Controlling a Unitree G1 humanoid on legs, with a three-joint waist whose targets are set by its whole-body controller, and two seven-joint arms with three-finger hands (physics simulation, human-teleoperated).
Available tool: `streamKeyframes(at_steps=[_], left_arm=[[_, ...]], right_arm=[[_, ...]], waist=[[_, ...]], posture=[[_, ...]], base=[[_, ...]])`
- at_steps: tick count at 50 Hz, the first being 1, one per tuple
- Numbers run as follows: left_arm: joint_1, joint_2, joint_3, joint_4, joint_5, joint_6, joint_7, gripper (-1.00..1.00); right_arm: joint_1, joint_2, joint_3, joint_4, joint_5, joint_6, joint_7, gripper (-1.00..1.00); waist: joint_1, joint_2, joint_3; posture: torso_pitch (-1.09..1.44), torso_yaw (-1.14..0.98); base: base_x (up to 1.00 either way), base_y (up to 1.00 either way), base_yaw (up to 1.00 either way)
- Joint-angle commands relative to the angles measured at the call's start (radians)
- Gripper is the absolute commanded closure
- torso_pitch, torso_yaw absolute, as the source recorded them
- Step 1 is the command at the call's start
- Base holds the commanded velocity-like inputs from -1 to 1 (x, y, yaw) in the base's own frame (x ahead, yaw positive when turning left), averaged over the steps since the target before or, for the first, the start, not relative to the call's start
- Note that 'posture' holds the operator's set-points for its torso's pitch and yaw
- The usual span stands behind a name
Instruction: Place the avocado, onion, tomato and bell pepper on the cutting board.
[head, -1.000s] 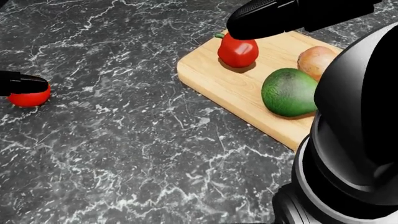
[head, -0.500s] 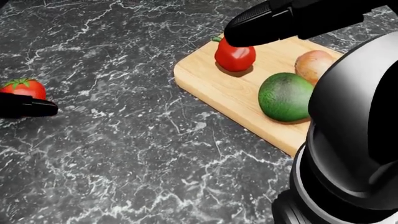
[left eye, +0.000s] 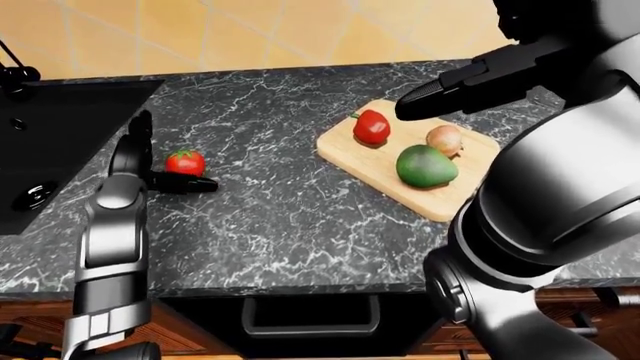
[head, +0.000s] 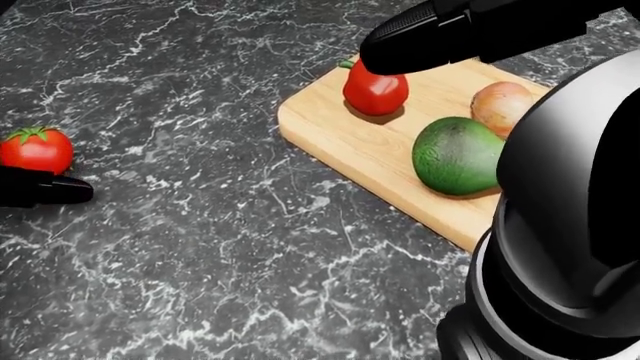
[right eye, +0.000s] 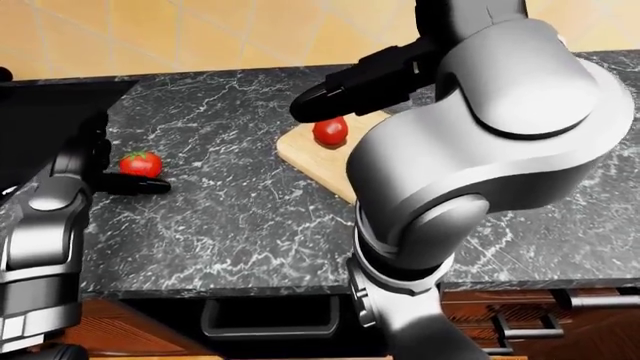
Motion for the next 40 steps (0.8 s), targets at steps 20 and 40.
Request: streamKeyframes(at_steps=[20,40], left_arm=[[-0.003,0.012,0.012,-0.038,-0.001,-0.048,-0.002,0.11],[0.001,0.005,0.009,-0.093,0.007,-0.025,-0.032,1.00]], right_arm=[[-0.022,-0.004,0.009,-0.011,0.012,-0.011,-0.023,-1.00],[-0.032,0.011,-0.001,-0.013,-0.036,-0.026,0.010,-1.00]], waist=[[0.001,0.009,-0.031],[0.000,0.011,-0.034]], posture=[[0.00,0.14],[0.00,0.14]], base=[[0.00,0.00,0.00],[0.00,0.00,0.00]])
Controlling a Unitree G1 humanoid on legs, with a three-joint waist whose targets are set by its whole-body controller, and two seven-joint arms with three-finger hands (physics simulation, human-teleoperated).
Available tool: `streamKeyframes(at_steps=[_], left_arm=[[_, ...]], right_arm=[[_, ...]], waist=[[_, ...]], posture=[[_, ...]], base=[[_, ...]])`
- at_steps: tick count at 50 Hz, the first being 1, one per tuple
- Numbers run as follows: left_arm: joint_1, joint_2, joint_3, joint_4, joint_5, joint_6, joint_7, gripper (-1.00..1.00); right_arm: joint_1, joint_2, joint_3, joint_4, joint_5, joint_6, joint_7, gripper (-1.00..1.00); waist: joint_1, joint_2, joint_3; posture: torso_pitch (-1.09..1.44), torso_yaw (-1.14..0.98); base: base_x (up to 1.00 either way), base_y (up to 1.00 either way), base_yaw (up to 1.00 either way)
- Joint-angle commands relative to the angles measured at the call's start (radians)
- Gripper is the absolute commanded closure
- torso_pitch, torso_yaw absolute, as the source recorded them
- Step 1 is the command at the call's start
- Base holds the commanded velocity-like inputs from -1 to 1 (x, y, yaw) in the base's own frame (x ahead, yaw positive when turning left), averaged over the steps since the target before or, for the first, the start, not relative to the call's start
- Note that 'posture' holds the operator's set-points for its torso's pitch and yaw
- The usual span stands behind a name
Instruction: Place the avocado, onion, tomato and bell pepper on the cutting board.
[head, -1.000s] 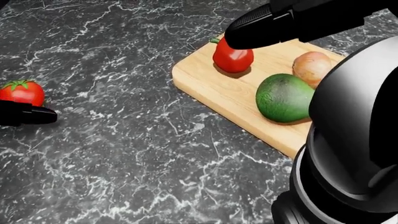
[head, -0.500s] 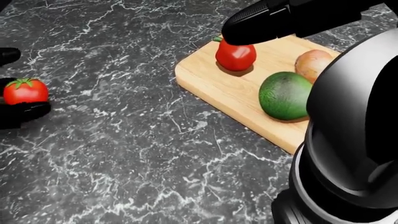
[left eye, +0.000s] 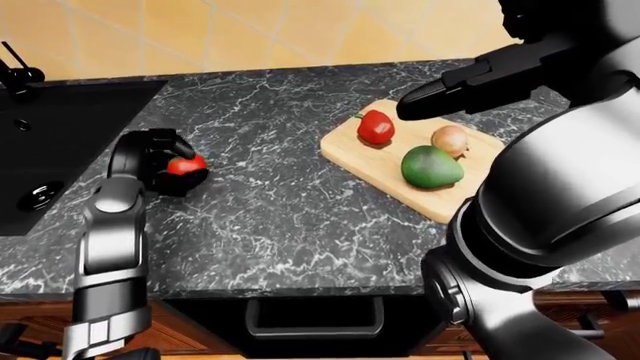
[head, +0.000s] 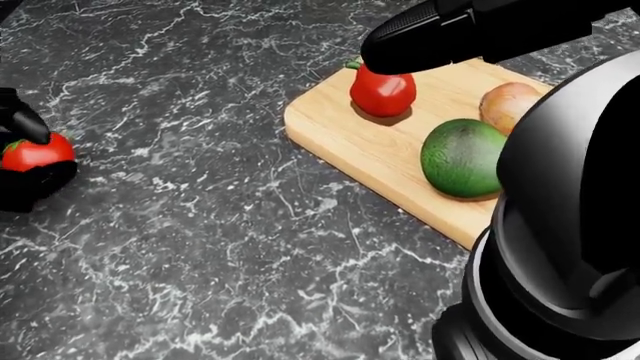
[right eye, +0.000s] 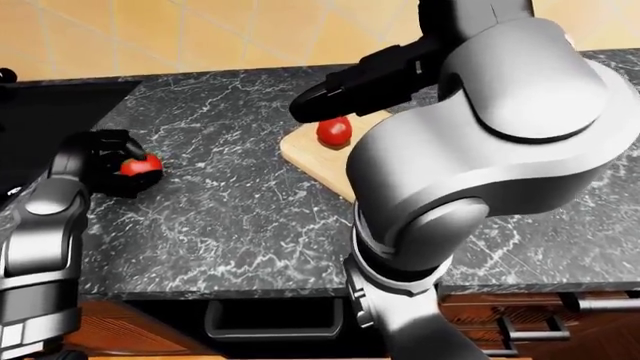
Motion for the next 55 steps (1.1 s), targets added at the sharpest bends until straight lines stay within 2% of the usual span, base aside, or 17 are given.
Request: streamKeyframes(at_steps=[1,9,18,19,20,25,32,37,44,53,55], left_arm=[[-0.031,0.013,0.003,-0.040,-0.006,-0.004,-0.014,1.00],[-0.057,0.020,0.006,-0.096,-0.007,0.041,-0.028,1.00],[-0.131,0.024,0.023,-0.290,-0.076,0.186,-0.048,1.00],[-0.263,0.048,-0.023,-0.372,-0.080,0.278,-0.069,1.00],[-0.277,0.049,-0.031,-0.383,-0.079,0.289,-0.074,1.00],[-0.301,0.037,-0.051,-0.400,-0.067,0.302,-0.084,1.00],[-0.330,0.035,-0.057,-0.427,-0.048,0.331,-0.111,1.00],[-0.335,0.025,-0.064,-0.439,-0.037,0.340,-0.122,1.00],[-0.333,0.014,-0.068,-0.457,-0.023,0.352,-0.140,1.00],[-0.330,0.000,-0.073,-0.469,-0.007,0.353,-0.156,1.00],[-0.325,-0.005,-0.076,-0.472,-0.003,0.351,-0.158,1.00]], right_arm=[[-0.025,-0.002,0.007,-0.006,0.011,-0.013,-0.019,-1.00],[-0.039,-0.016,0.005,-0.001,0.007,-0.006,-0.012,-1.00],[-0.039,-0.036,-0.013,-0.015,-0.055,-0.013,0.052,-1.00],[-0.088,-0.140,-0.077,-0.021,-0.176,-0.059,0.239,-1.00],[-0.099,-0.147,-0.096,-0.026,-0.218,-0.087,0.290,-1.00],[-0.106,-0.155,-0.188,-0.045,-0.223,-0.174,0.308,-1.00],[-0.038,-0.229,-0.215,-0.084,-0.181,-0.130,0.309,-1.00],[0.035,-0.355,-0.221,-0.095,-0.085,-0.091,0.309,-1.00],[0.178,-0.516,-0.277,-0.085,0.254,0.001,0.057,-1.00],[0.241,-0.655,-0.265,-0.084,0.542,0.095,-0.150,-1.00],[0.266,-0.675,-0.278,-0.083,0.595,0.098,-0.193,-1.00]], waist=[[-0.001,0.004,-0.025],[0.002,-0.001,-0.022],[0.002,-0.010,-0.015],[0.002,-0.010,-0.014],[-0.002,-0.014,-0.012],[0.007,-0.022,0.008],[-0.005,-0.018,0.001],[-0.016,-0.026,0.004],[-0.031,-0.044,-0.001],[-0.053,-0.053,-0.002],[-0.060,-0.053,-0.002]], posture=[[0.00,0.14],[0.00,0.14],[0.00,0.14],[0.00,0.14],[0.00,0.14],[0.00,0.14],[0.00,0.12],[0.00,0.09],[0.00,0.06],[0.00,0.02],[0.00,0.01]], base=[[0.00,0.00,0.00],[0.00,0.00,0.00],[0.00,0.00,0.00],[0.00,0.00,0.00],[0.00,0.00,0.00],[0.00,0.00,0.00],[0.00,0.00,0.00],[0.00,0.00,0.00],[0.00,0.00,0.00],[0.00,0.00,0.00],[0.00,0.00,0.00]])
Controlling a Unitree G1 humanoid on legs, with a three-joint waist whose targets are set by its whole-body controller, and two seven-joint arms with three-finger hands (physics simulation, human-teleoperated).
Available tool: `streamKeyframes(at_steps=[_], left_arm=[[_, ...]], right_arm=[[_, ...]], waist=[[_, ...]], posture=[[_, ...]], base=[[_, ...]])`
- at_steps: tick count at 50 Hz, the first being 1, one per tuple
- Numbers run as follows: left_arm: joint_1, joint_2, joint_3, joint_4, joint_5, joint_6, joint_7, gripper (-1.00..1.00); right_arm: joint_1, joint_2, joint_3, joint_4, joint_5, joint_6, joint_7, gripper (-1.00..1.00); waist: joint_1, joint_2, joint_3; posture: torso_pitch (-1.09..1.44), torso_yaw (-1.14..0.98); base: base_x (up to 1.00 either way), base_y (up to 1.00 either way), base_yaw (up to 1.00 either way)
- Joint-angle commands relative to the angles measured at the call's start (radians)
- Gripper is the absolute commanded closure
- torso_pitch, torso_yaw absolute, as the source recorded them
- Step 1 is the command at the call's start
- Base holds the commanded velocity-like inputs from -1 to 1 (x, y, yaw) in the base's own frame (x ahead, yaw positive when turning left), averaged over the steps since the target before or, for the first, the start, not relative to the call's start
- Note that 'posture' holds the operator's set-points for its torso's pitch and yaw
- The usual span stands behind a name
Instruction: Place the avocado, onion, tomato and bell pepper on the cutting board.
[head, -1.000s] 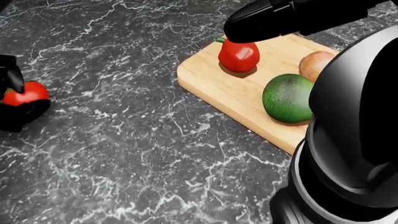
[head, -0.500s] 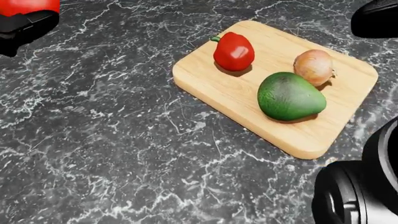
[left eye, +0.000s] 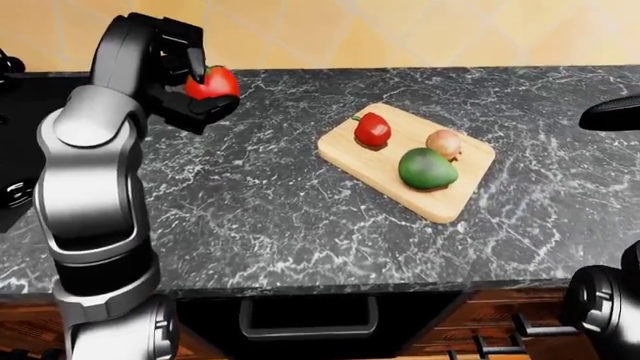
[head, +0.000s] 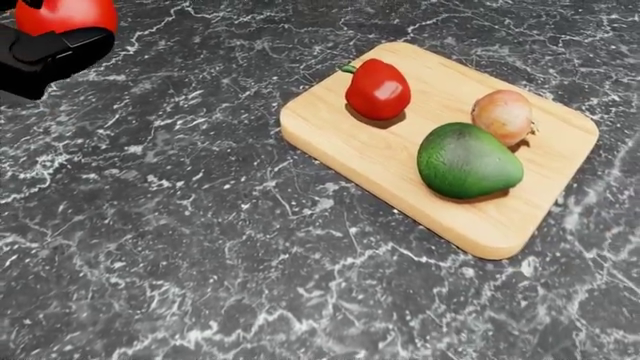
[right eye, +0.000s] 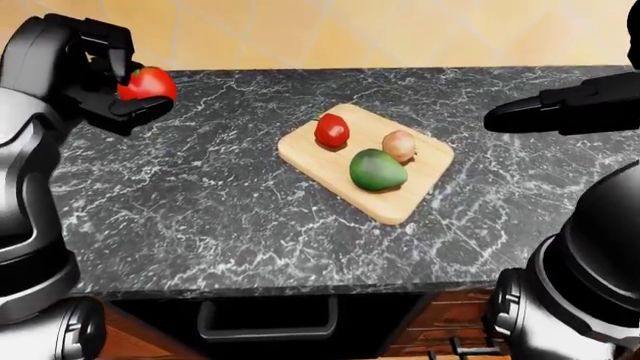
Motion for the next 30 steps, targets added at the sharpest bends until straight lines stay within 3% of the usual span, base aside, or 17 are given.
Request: streamKeyframes(at_steps=[1,9,19,30], left_arm=[[-0.033,0.008,0.015,-0.030,0.008,-0.023,0.007,1.00],[-0.053,-0.019,-0.006,-0.031,0.021,-0.021,0.005,1.00],[-0.094,-0.075,-0.039,0.014,0.031,-0.046,0.011,1.00],[-0.186,-0.173,-0.086,0.075,0.033,-0.047,0.037,1.00]], right_arm=[[-0.007,-0.028,-0.007,-0.012,0.071,-0.003,-0.064,-1.00],[0.041,-0.041,0.011,-0.062,0.214,0.055,-0.206,-1.00],[0.062,-0.009,0.027,-0.102,0.351,0.082,-0.363,-1.00],[0.104,0.036,0.004,-0.144,0.477,0.077,-0.508,-1.00]], waist=[[-0.002,-0.002,-0.024],[-0.019,-0.004,-0.025],[-0.021,-0.006,-0.029],[-0.016,-0.015,-0.033]], posture=[[0.00,0.01],[0.00,0.00],[0.00,0.00],[0.00,0.00]], base=[[0.00,0.00,0.00],[0.00,0.00,0.00],[0.00,0.00,0.00],[0.00,0.00,0.00]])
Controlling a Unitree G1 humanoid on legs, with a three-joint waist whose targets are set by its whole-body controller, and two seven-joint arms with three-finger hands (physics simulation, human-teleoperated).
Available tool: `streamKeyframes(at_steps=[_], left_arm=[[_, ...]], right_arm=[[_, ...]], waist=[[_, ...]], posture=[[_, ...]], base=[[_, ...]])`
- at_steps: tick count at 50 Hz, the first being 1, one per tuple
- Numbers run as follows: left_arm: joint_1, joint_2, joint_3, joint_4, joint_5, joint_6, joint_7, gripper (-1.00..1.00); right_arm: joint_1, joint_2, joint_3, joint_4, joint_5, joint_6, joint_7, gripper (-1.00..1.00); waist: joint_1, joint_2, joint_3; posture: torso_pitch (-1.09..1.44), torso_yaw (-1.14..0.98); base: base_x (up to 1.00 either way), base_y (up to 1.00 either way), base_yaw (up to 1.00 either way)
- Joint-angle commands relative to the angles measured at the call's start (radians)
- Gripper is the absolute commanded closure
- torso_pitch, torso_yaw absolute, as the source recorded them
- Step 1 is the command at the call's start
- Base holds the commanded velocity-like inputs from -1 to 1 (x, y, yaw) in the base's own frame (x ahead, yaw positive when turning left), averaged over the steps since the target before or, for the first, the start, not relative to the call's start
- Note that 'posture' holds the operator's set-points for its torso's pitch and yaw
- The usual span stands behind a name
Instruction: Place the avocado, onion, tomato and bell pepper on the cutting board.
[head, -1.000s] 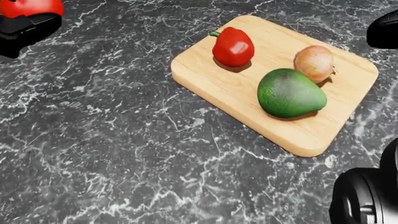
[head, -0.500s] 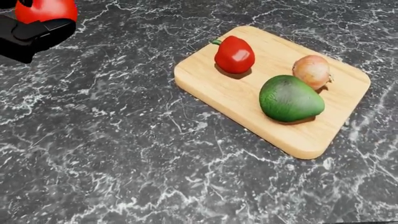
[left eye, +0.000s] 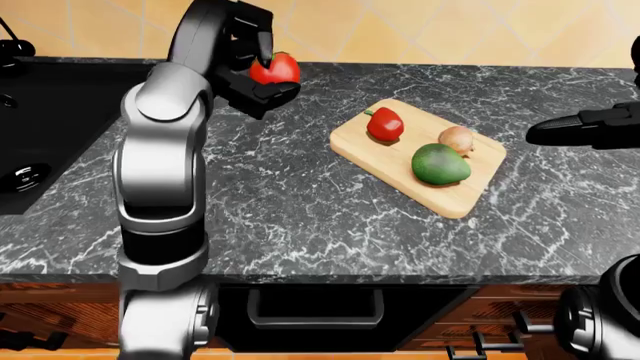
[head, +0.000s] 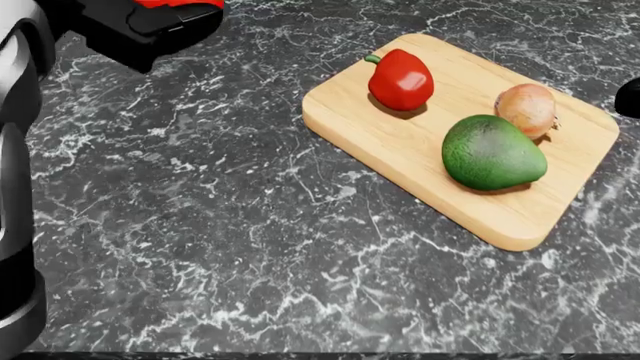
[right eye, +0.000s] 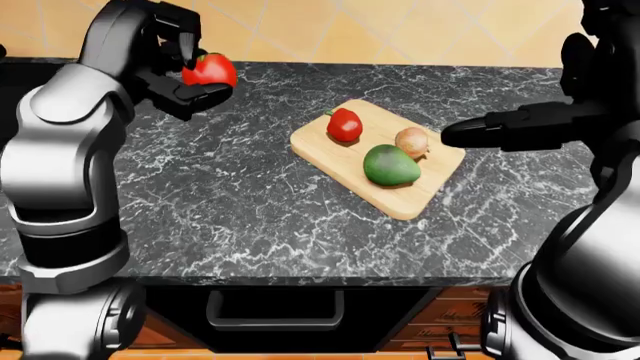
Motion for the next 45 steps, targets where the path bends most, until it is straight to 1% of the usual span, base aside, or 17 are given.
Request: streamKeyframes(at_steps=[1,4,6,8,11,21,24,26,28,33,34,35,37,39,40,42,45], left_arm=[[-0.051,-0.002,0.009,-0.025,0.000,-0.025,0.018,1.00],[-0.087,-0.032,0.011,0.002,-0.014,-0.019,0.040,1.00],[-0.110,-0.049,-0.005,0.025,-0.022,-0.034,0.051,1.00],[-0.112,-0.054,-0.027,0.022,-0.018,-0.040,0.041,1.00],[-0.133,-0.079,-0.032,0.061,-0.015,-0.071,0.049,1.00],[-0.117,-0.111,-0.052,0.031,0.011,-0.056,0.029,1.00],[-0.102,-0.123,-0.060,0.023,0.023,-0.060,0.024,1.00],[-0.091,-0.134,-0.068,0.023,0.033,-0.066,0.023,1.00],[-0.087,-0.142,-0.061,0.030,0.039,-0.067,0.029,1.00],[-0.060,-0.144,-0.067,0.018,0.069,-0.072,0.030,1.00],[-0.055,-0.130,-0.079,0.017,0.097,-0.081,0.033,1.00],[-0.053,-0.137,-0.071,0.008,0.098,-0.074,0.029,1.00],[-0.032,-0.145,-0.083,-0.016,0.119,-0.065,0.023,1.00],[-0.013,-0.163,-0.082,-0.043,0.131,-0.041,0.023,1.00],[0.000,-0.160,-0.098,-0.052,0.142,-0.053,0.010,1.00],[0.018,-0.181,-0.101,-0.082,0.155,-0.030,0.005,1.00],[0.034,-0.209,-0.110,-0.092,0.170,-0.028,0.010,1.00]], right_arm=[[-0.014,-0.011,-0.019,-0.020,0.022,-0.025,-0.041,-1.00],[-0.005,-0.009,-0.026,-0.029,0.056,-0.023,-0.073,-1.00],[-0.002,-0.008,-0.028,-0.033,0.075,-0.021,-0.094,-1.00],[-0.003,-0.011,-0.031,-0.038,0.095,-0.015,-0.110,-1.00],[0.015,-0.010,-0.043,-0.054,0.121,-0.010,-0.132,-1.00],[0.013,0.031,-0.035,-0.021,0.196,-0.054,-0.237,-1.00],[0.022,0.054,-0.028,-0.021,0.215,-0.067,-0.269,-1.00],[0.019,0.050,-0.030,-0.020,0.228,-0.066,-0.279,-1.00],[0.017,0.045,-0.029,-0.021,0.242,-0.062,-0.286,-1.00],[0.032,0.037,-0.037,-0.035,0.264,-0.054,-0.303,-1.00],[0.033,0.037,-0.040,-0.037,0.269,-0.054,-0.306,-1.00],[0.037,0.033,-0.042,-0.042,0.273,-0.051,-0.308,-1.00],[0.042,0.041,-0.041,-0.040,0.281,-0.059,-0.321,-1.00],[0.044,0.050,-0.035,-0.029,0.286,-0.072,-0.337,-1.00],[0.046,0.051,-0.036,-0.028,0.290,-0.076,-0.342,-1.00],[0.050,0.049,-0.037,-0.032,0.296,-0.074,-0.347,-1.00],[0.064,0.032,-0.056,-0.064,0.308,-0.049,-0.337,-1.00]], waist=[[-0.001,-0.002,-0.030],[0.000,-0.004,-0.030],[0.001,-0.005,-0.030],[0.001,-0.006,-0.030],[0.001,-0.008,-0.029],[-0.018,-0.008,-0.030],[-0.023,-0.008,-0.030],[-0.028,-0.008,-0.030],[-0.032,-0.008,-0.031],[-0.038,-0.008,-0.031],[-0.040,-0.008,-0.030],[-0.041,-0.008,-0.030],[-0.043,-0.008,-0.030],[-0.045,-0.007,-0.029],[-0.046,-0.007,-0.030],[-0.047,-0.007,-0.030],[-0.046,-0.007,-0.032]], posture=[[0.00,0.00],[0.00,0.00],[0.00,0.00],[0.00,0.00],[0.00,-0.01],[0.00,-0.06],[0.00,-0.07],[0.00,-0.08],[0.00,-0.09],[0.00,-0.09],[0.00,-0.09],[0.00,-0.09],[0.00,-0.09],[0.00,-0.09],[0.00,-0.09],[0.00,-0.09],[0.00,-0.09]], base=[[0.00,0.00,0.00],[0.00,0.00,0.00],[0.00,0.00,0.00],[0.00,0.00,0.00],[0.00,0.00,0.00],[0.00,0.00,0.00],[0.00,0.00,0.00],[0.00,0.00,0.00],[0.00,0.00,0.00],[0.00,0.00,0.00],[0.00,0.00,0.00],[0.00,0.00,0.00],[0.00,0.00,0.00],[0.00,0.00,0.00],[0.00,0.00,0.00],[0.00,0.00,0.00],[0.00,0.00,0.00]])
